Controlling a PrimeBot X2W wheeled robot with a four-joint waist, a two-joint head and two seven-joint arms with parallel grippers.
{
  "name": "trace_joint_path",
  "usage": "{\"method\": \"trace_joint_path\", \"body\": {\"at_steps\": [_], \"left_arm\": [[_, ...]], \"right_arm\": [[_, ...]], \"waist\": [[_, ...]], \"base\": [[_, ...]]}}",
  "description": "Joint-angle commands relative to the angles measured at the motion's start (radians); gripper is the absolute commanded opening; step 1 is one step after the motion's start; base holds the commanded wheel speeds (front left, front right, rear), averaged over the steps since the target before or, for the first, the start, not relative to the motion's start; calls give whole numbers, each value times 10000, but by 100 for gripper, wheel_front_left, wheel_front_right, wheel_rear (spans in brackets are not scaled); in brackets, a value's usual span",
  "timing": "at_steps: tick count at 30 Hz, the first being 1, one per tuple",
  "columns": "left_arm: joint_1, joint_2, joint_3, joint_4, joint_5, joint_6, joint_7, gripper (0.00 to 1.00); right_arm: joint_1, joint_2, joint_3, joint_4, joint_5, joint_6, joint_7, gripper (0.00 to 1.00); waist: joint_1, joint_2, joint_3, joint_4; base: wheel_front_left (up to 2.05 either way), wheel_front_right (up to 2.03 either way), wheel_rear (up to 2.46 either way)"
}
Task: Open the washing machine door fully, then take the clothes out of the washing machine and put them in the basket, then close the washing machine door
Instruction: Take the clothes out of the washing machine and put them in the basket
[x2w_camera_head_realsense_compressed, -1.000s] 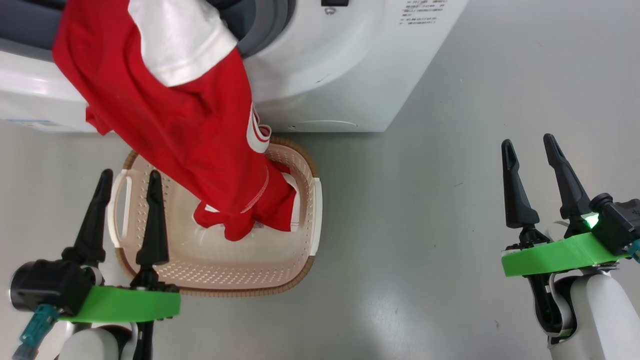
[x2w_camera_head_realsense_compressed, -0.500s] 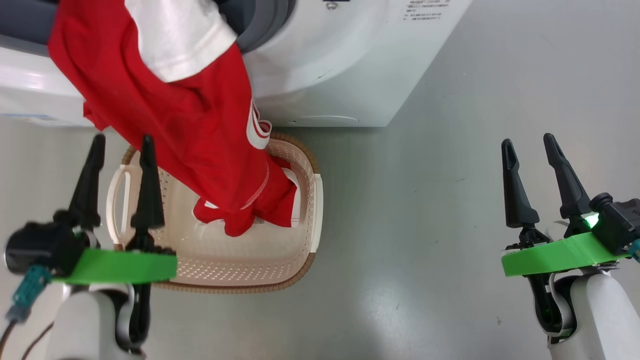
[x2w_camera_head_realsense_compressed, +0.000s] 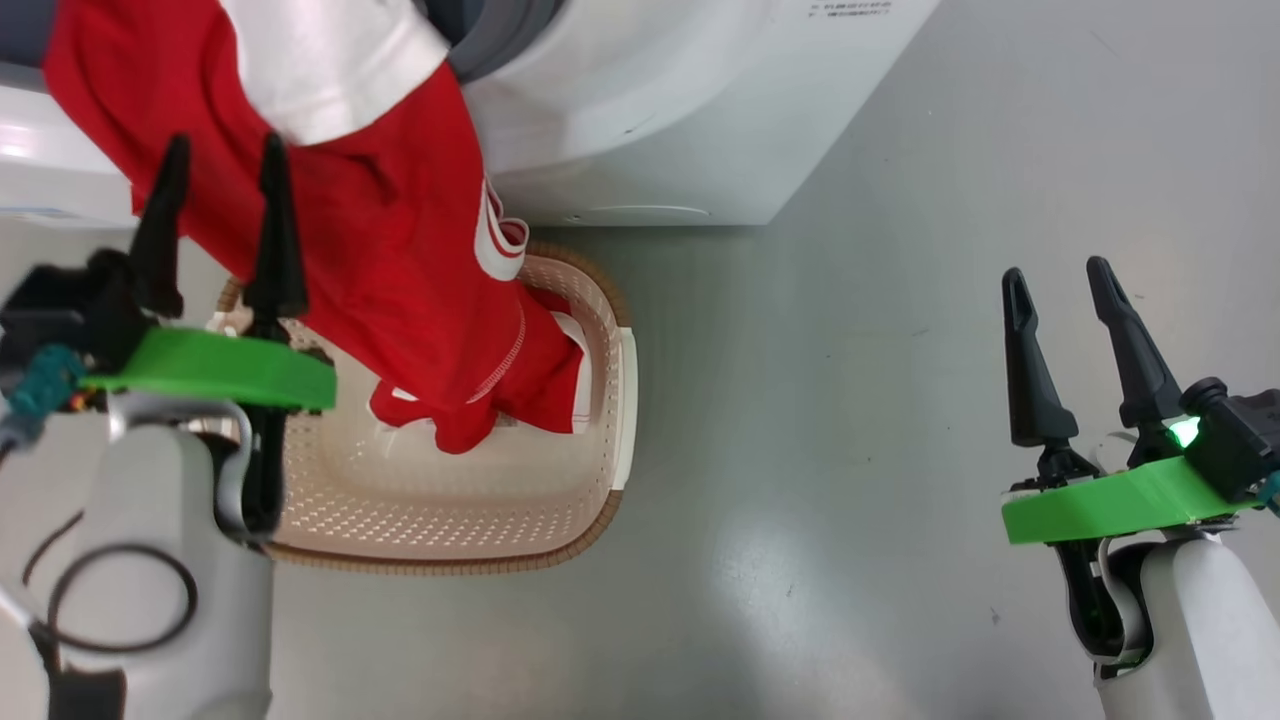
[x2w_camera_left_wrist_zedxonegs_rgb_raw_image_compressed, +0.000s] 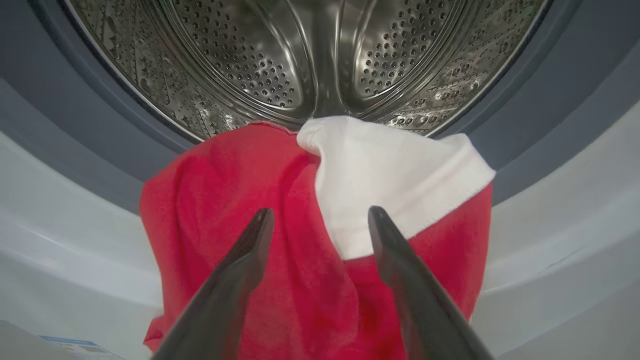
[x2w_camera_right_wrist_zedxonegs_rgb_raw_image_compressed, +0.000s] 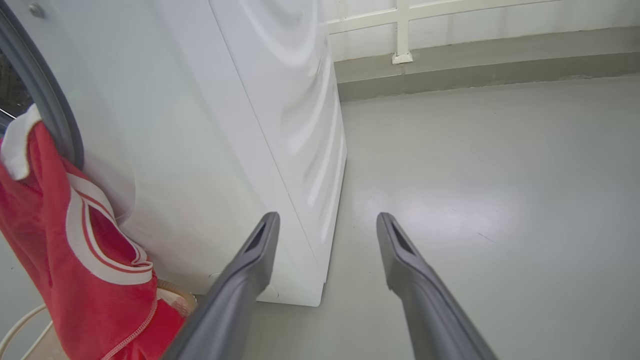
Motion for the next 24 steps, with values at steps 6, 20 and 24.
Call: {"method": "trace_joint_path", "body": {"at_steps": [6,20,24], "left_arm": [[-829,582,393,914,27,-56,-49,100],[-1813,953,399,2519,-46,-56,-49,39],[-1830,968,386,2567,-79,-56,-49,0]], "right_arm": [[-188,20,321,-262,24,65,-63,100],[-309,20,338,-248,93,65,-63,100],[-296,20,330,-242,105,65,-63,100]], "waist": [[0,0,200,-177],[0,0,282,-332],[0,0,242,-348]], "base": [[0,0,0],[0,0,0],[0,0,0]]}}
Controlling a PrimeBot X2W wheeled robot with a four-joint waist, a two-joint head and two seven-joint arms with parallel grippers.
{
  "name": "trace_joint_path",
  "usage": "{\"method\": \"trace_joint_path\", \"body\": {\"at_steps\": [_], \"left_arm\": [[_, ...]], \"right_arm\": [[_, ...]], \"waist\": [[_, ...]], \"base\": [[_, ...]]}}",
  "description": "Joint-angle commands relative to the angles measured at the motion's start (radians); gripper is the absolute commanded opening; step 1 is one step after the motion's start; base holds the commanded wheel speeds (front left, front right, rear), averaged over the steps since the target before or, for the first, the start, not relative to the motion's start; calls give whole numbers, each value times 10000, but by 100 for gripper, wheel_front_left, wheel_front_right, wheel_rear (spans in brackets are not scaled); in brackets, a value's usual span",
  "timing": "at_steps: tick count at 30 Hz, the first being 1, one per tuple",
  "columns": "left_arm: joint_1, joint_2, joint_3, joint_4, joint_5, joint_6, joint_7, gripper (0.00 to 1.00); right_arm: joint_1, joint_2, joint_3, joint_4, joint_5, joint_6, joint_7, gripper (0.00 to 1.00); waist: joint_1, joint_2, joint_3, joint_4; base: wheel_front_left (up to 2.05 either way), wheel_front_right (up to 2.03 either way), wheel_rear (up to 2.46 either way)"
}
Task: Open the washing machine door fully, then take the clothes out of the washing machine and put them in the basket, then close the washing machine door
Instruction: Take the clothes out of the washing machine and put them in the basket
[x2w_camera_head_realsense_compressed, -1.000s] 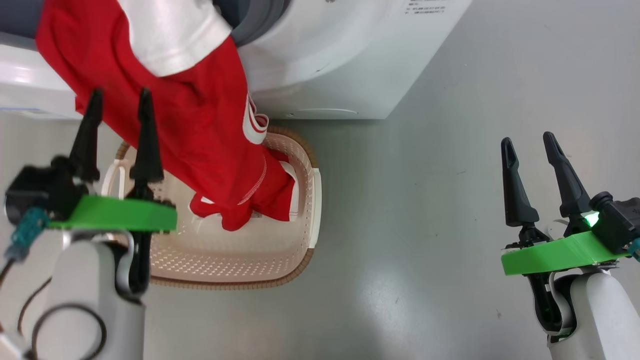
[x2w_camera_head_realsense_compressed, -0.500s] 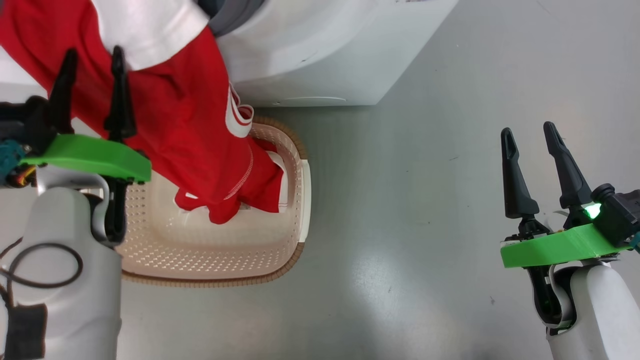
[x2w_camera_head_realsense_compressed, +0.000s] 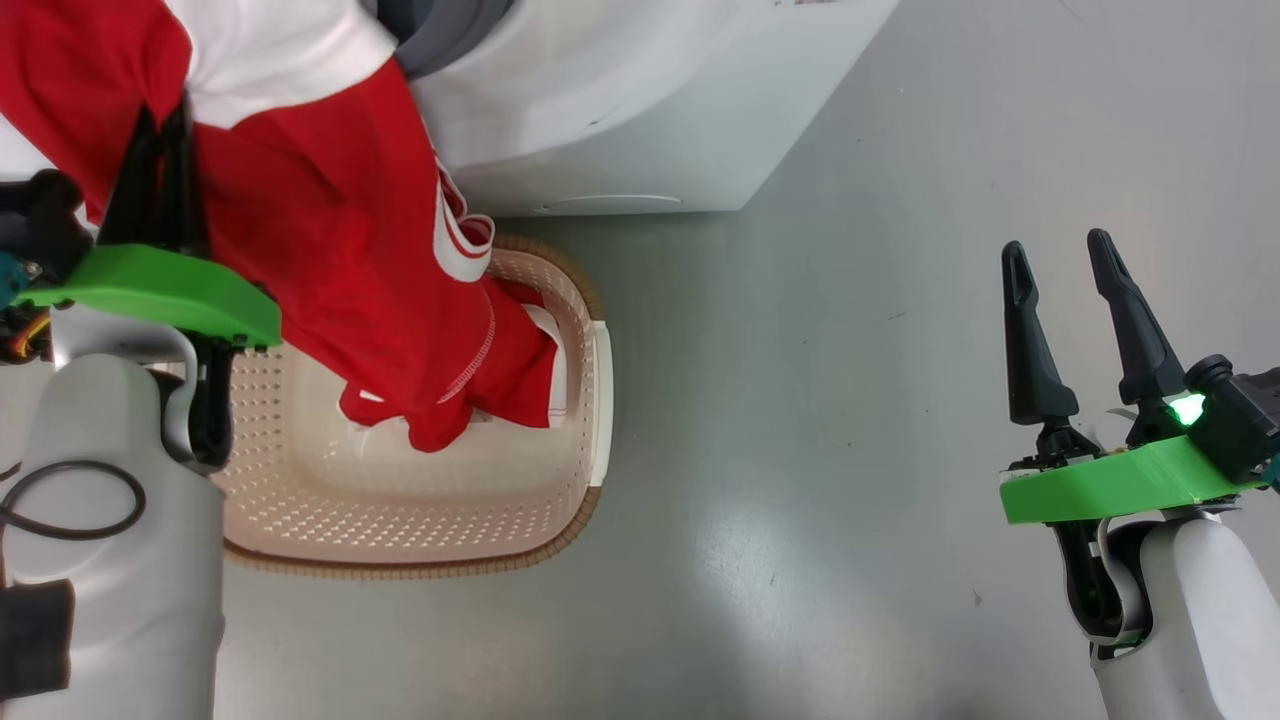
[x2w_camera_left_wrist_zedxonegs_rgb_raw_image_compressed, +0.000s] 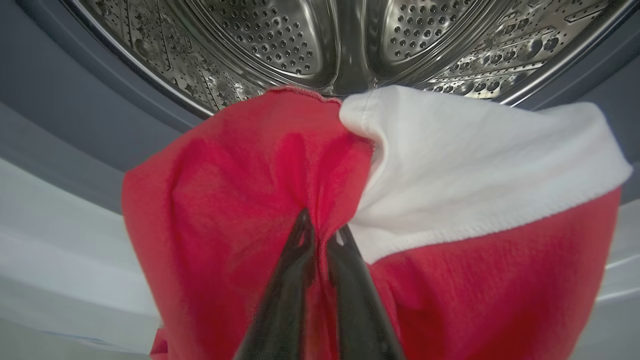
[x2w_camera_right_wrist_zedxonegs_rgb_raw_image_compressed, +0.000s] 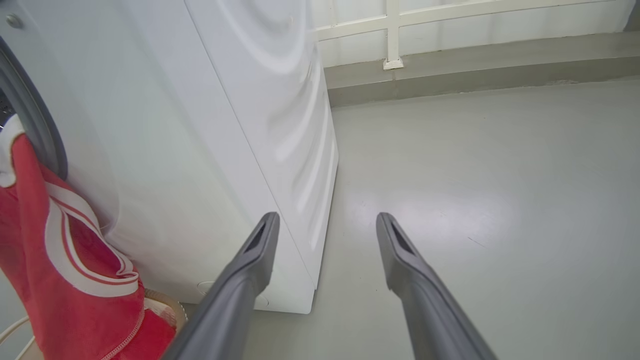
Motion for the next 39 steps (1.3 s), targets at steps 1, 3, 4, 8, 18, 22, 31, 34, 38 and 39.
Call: {"method": "trace_joint_path", "body": {"at_steps": [1,3,4,8,18,22,31,34,38,39], "left_arm": [[69,426,191,-165,-79,-56,-49,0],[110,426,157,-194,-84,-56,-49,0],[138,428,134,-217,-91,-56,-49,0],[352,431,63,-448,-143,-56,-49,0],[2151,51,-136,-1463,-205,-56,-49,0],[2741,-127,-215,-1602,-256,-56,-49,0],[3379,-361,-388,-962,-284,-56,-49,0],[3423,-402,-575,-533,-252,-56,-49,0],[3352,-437,-780,128,-440,-56,-49,0],[3310,-444,-843,290,-486,-56,-49,0]], "right_arm": [[84,20,245,-226,15,65,-63,100],[94,20,231,-224,14,65,-63,100],[100,20,226,-224,12,65,-63,100],[122,20,218,-226,6,65,-63,100],[255,20,190,-220,23,65,-63,100],[270,20,170,-224,-17,65,-63,100],[241,20,167,-243,-97,65,-63,100],[222,20,190,-253,-111,65,-63,100],[187,20,237,-270,-115,65,-63,100],[188,20,235,-278,-118,65,-63,100]], "waist": [[-1,0,-31,1],[-1,0,-54,11],[-1,0,-67,19],[-1,0,-127,50],[-1,0,-343,187],[-1,0,-383,268],[-1,0,-299,317],[-1,0,-226,269],[-1,0,-95,166],[-1,0,-62,149]], "base": [[0,0,0],[0,0,0],[0,0,0],[0,0,0],[0,0,0],[0,0,0],[0,0,0],[0,0,0],[0,0,0],[0,0,0]]}}
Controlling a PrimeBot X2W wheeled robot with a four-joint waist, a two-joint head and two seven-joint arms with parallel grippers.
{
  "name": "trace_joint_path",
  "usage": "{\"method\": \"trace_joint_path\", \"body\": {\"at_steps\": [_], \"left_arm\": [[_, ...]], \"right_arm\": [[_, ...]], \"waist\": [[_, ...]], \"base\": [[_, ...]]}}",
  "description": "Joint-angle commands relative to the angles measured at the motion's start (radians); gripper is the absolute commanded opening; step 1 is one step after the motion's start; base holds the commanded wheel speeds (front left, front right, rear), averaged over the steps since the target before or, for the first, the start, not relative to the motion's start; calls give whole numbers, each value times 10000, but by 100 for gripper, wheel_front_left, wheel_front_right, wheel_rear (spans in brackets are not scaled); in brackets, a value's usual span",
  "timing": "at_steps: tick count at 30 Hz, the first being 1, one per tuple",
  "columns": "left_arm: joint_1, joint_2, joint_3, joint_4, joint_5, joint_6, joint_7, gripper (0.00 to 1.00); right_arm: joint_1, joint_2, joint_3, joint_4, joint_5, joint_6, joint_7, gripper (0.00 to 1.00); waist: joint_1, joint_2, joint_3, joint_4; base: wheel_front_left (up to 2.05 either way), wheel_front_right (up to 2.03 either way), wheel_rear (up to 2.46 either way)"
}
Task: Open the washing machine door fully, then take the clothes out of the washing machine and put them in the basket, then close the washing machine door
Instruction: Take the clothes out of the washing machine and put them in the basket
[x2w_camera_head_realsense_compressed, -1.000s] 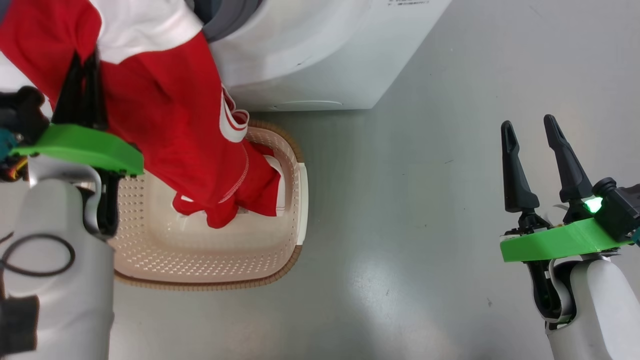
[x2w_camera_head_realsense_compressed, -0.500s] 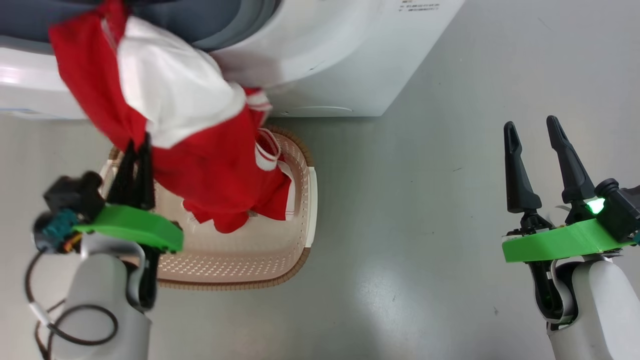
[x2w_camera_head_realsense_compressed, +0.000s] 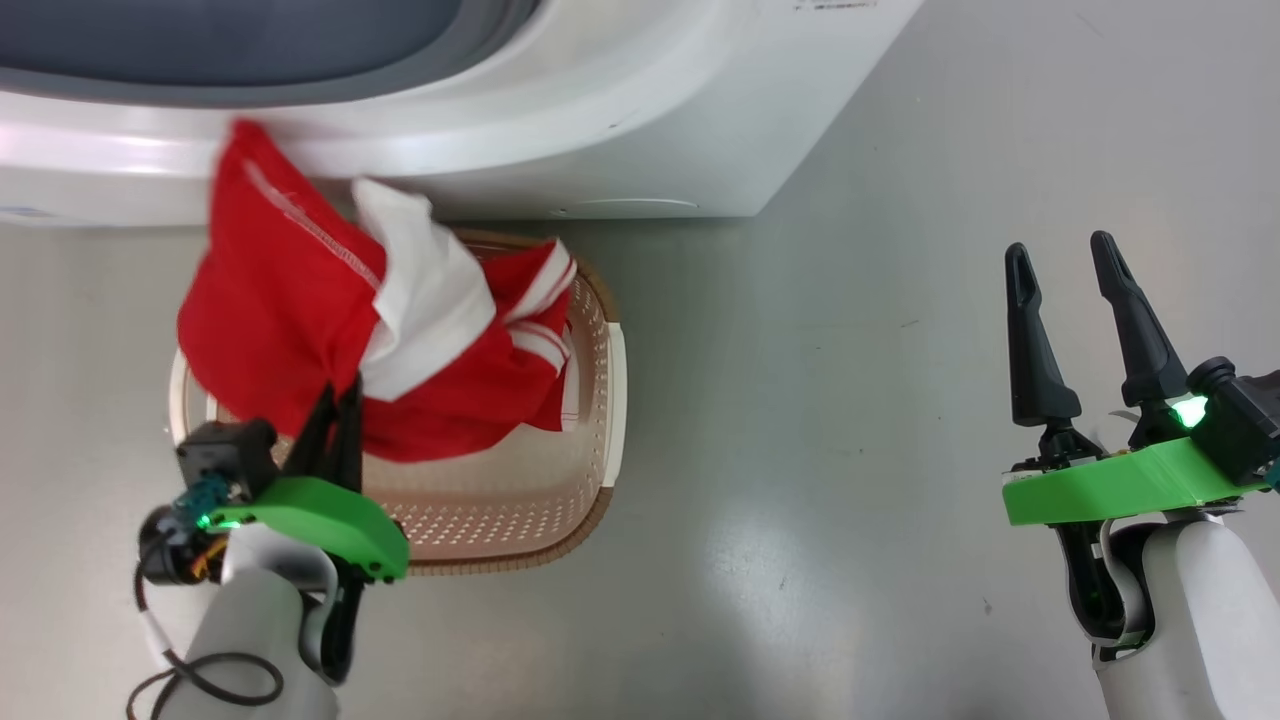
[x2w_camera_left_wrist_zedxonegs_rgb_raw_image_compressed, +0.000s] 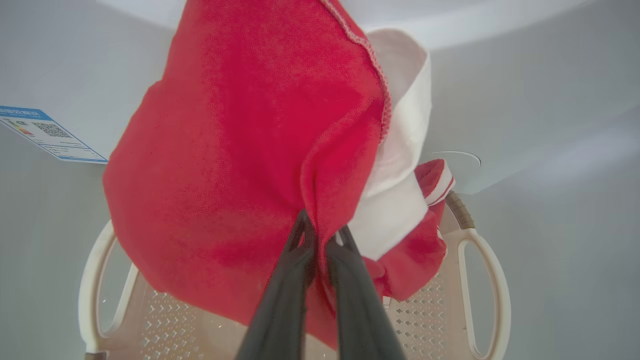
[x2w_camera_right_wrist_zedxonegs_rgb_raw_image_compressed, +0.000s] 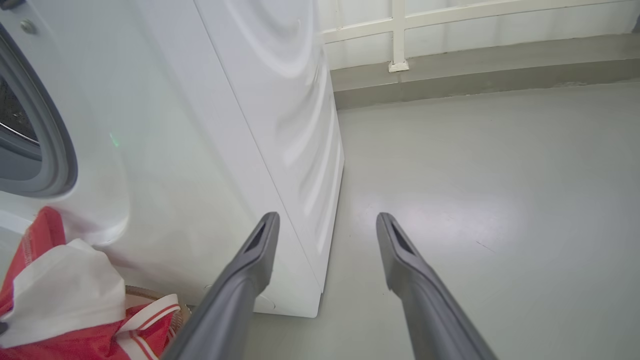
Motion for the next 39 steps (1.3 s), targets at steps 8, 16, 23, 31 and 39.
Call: {"method": "trace_joint_path", "body": {"at_steps": [8,16,23,31,39], "left_arm": [[-358,206,-383,1316,-346,-56,-49,0],[-1127,290,-1030,2358,-918,-56,-49,0],[-1453,337,-1293,3144,-1263,-56,-49,0],[-1629,485,-1380,3220,-1580,-56,-49,100],[-1522,517,-1220,2982,-1540,-56,-49,100]], "right_arm": [[98,22,273,-351,-154,65,-63,100],[-28,22,300,-408,-202,65,-63,100],[-39,22,304,-389,-222,65,-63,100],[-70,22,301,-379,-234,65,-63,100],[-54,22,345,-287,-216,65,-63,100]], "waist": [[0,0,402,-134],[0,0,706,-213],[0,0,773,-249],[0,0,702,-198],[0,0,473,-158]], "base": [[0,0,0],[0,0,0],[0,0,0],[0,0,0],[0,0,0]]}}
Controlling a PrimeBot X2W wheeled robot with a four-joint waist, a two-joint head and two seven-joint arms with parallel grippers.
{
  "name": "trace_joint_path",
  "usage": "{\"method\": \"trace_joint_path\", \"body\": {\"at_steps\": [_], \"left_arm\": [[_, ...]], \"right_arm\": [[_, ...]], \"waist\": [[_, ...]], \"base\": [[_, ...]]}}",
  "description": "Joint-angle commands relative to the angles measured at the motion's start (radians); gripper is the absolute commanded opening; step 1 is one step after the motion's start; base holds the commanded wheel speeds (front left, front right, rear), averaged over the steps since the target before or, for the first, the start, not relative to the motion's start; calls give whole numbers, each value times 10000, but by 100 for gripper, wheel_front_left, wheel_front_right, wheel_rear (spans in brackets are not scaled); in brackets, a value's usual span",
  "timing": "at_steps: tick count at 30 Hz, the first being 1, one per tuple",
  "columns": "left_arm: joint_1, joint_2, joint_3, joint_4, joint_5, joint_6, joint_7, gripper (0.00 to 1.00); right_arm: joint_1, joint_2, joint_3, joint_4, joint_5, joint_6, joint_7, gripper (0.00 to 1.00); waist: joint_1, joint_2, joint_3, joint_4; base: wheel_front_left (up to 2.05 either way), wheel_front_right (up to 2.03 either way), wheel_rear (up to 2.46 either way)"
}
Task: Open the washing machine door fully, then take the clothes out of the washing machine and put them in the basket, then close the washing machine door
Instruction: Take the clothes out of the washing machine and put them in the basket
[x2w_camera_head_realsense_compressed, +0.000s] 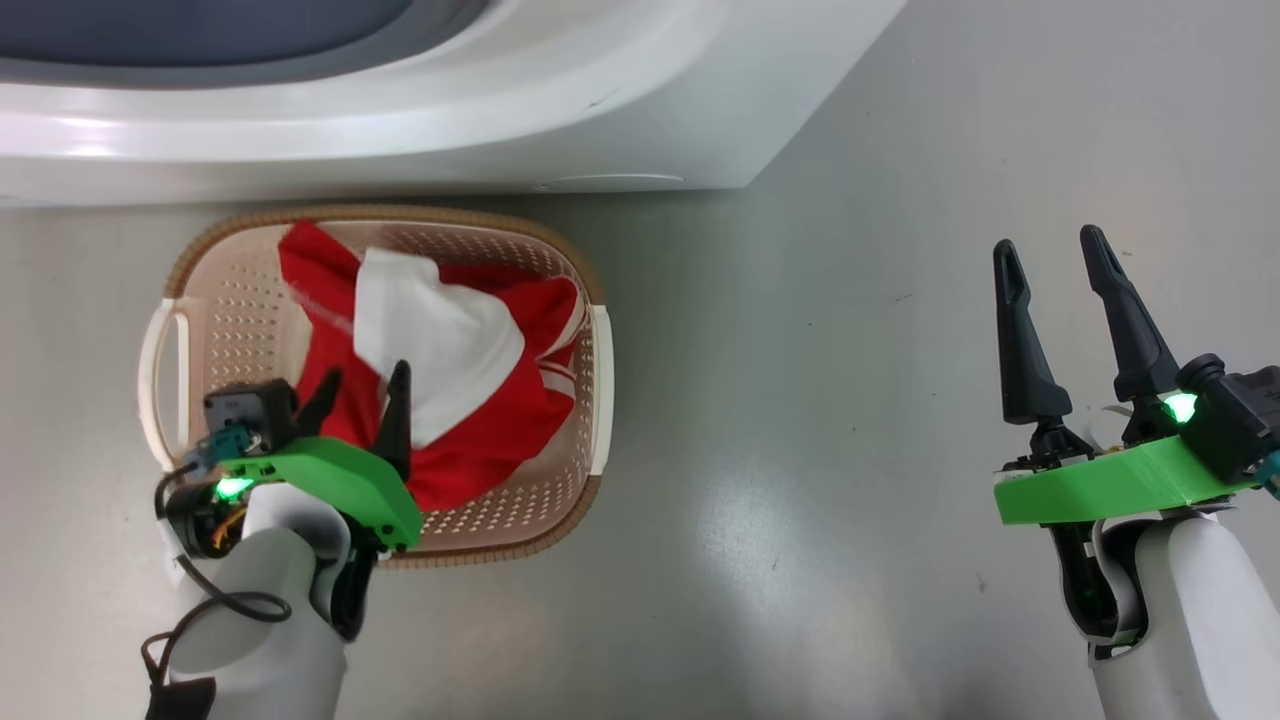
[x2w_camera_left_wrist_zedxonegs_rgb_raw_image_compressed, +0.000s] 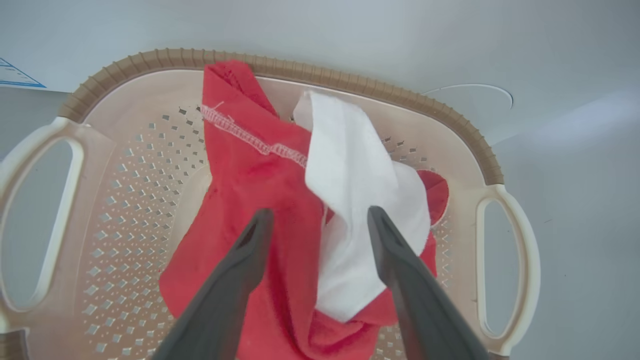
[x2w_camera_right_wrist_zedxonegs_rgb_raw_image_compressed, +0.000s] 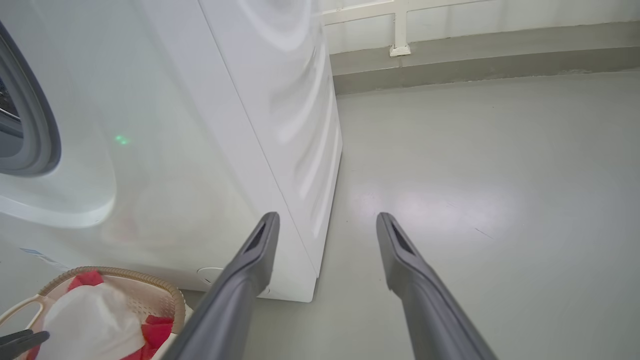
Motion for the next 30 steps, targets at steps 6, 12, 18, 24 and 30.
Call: {"method": "trace_joint_path", "body": {"at_steps": [6,12,18,24,30], "left_arm": [[490,427,484,-499,73,-56,-49,100],[863,470,829,-1013,164,-56,-49,100],[1303,552,1203,-1760,451,-56,-49,100],[1874,586,1440,-2692,779,-56,-49,100],[2411,586,1628,-3580,1047,-56,-49,100]], "right_arm": [[29,24,231,-81,-7,65,-63,100],[92,24,316,37,93,65,-63,100],[239,24,403,168,177,65,-63,100],[475,24,437,294,294,65,-63,100],[716,24,446,393,345,65,-63,100]], "waist": [[0,0,-405,20],[0,0,-962,5],[0,0,-1593,-5],[0,0,-2304,-36],[0,0,-2907,-62]], "base": [[0,0,0],[0,0,0],[0,0,0],[0,0,0],[0,0,0]]}}
